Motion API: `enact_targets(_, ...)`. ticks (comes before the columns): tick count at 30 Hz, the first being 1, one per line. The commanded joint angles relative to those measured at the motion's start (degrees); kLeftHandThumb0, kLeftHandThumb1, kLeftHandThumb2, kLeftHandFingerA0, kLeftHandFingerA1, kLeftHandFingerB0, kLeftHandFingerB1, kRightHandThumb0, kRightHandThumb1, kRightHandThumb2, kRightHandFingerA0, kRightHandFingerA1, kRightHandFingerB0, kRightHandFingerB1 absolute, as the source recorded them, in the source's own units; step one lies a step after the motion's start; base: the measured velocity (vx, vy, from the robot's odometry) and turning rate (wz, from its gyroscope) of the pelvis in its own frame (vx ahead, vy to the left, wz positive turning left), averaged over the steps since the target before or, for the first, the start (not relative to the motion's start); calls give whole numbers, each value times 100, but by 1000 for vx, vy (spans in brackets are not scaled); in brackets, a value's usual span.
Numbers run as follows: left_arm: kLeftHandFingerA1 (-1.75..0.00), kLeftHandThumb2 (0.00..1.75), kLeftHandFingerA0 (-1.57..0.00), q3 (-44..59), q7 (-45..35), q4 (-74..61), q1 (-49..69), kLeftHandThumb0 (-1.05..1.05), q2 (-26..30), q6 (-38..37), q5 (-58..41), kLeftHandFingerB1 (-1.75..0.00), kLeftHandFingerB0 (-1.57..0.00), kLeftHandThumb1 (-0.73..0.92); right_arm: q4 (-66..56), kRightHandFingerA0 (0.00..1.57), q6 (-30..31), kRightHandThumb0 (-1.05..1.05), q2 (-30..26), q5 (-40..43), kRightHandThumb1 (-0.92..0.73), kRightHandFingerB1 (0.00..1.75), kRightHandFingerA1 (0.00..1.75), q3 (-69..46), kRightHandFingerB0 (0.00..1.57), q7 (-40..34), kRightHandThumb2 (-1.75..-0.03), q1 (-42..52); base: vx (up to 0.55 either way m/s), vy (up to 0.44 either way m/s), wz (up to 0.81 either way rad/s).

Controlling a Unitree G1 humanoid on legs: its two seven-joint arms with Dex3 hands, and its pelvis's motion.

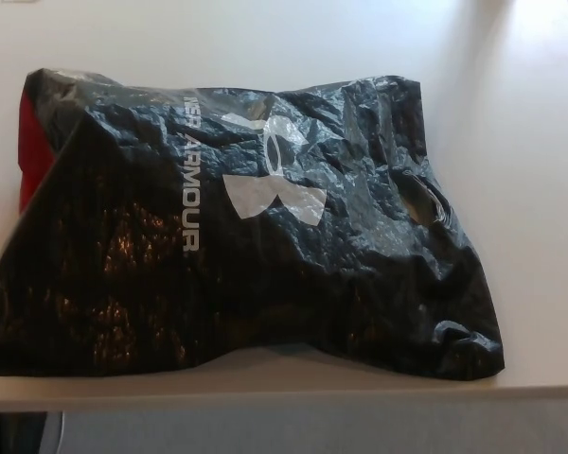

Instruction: A plastic bag is kept in the middle of the desk and the robot uses both its hands to grab the bag from the left and right and brings its hands close together to compress the bag

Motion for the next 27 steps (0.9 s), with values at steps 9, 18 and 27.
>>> enact_targets(9, -39, 66, -49, 628, -685, -1646, 945, -64, -323, -3764, -1800, -35, -39, 86, -1681, 0, -3540, -34, -324, -7, -59, 48, 50, -532, 0, -184, -114, 862, 0, 0, 0)
enact_targets(18, -38, 66, -49, 629, -849, -1575, 960, -65, -358, -3869, -1934, -34, -39, 86, -1609, 0, -3667, -34, -362, 13, -59, 48, 50, -566, 0, -95, -114, 814, 0, 0, 0)
enact_targets(27, -55, 107, -38, 557, -1039, -1933, 1325, -62, -440, -3848, -2300, -46, -21, 67, -1573, 0, -3981, -71, -401, 57, -69, 42, 40, -635, 5, -30, -106, 974, 0, 0, 0)
